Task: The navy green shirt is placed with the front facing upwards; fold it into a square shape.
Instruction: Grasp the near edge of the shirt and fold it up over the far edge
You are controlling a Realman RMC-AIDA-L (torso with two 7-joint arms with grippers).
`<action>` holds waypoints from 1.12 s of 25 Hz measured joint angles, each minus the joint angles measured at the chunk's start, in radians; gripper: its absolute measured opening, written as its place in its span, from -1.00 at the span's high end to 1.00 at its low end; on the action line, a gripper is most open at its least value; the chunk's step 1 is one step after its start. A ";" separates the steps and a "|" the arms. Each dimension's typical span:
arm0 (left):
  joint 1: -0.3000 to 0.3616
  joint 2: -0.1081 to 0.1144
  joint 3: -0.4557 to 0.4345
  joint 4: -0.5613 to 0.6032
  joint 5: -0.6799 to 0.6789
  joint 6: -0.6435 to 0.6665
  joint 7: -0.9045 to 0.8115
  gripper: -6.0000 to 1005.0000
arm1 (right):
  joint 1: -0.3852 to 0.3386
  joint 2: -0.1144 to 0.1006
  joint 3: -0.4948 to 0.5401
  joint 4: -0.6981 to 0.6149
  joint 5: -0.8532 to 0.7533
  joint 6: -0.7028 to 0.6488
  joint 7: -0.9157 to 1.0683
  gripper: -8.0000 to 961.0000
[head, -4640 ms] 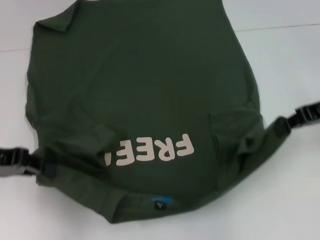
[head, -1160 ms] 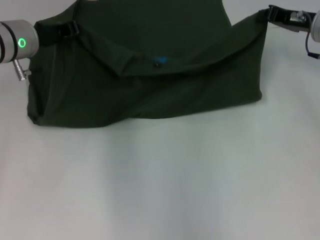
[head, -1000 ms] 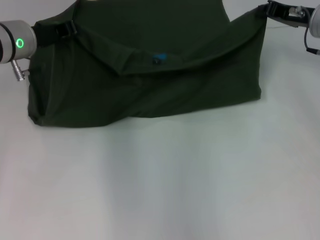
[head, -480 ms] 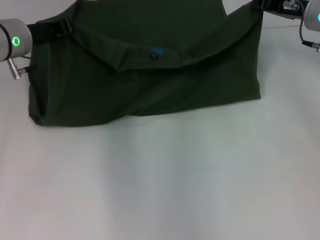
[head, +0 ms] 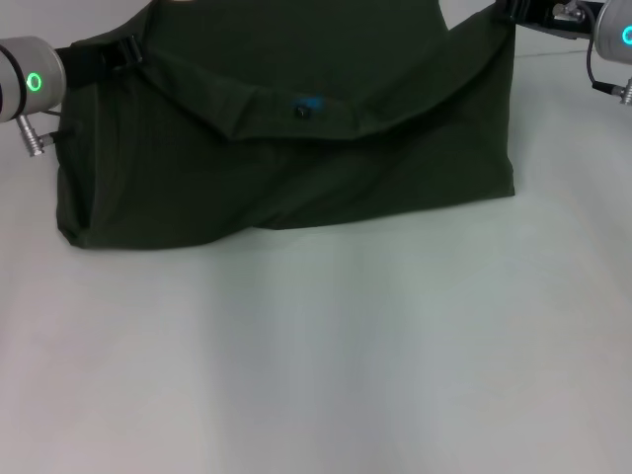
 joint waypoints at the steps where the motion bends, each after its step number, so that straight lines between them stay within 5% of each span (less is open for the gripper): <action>1: 0.000 0.000 0.000 0.000 0.000 -0.001 0.000 0.95 | 0.000 0.000 0.000 0.000 0.000 0.001 0.000 0.98; 8: -0.003 0.003 0.003 0.010 -0.007 0.021 -0.020 0.89 | 0.000 -0.006 -0.005 0.007 -0.008 0.003 0.001 0.95; 16: -0.002 0.003 0.012 0.009 0.000 0.020 -0.048 0.72 | 0.023 -0.067 -0.055 0.099 -0.012 0.012 0.019 0.69; 25: 0.022 0.013 0.012 -0.013 0.003 0.035 -0.081 0.02 | 0.027 -0.104 -0.074 0.105 -0.018 -0.074 0.052 -0.13; 27: 0.021 0.019 0.012 -0.014 0.003 0.082 -0.081 -0.12 | 0.028 -0.118 -0.085 0.102 -0.037 -0.121 0.085 -0.13; 28: 0.021 0.022 0.012 -0.015 0.003 0.101 -0.081 -0.34 | 0.029 -0.126 -0.090 0.096 -0.055 -0.151 0.109 -0.13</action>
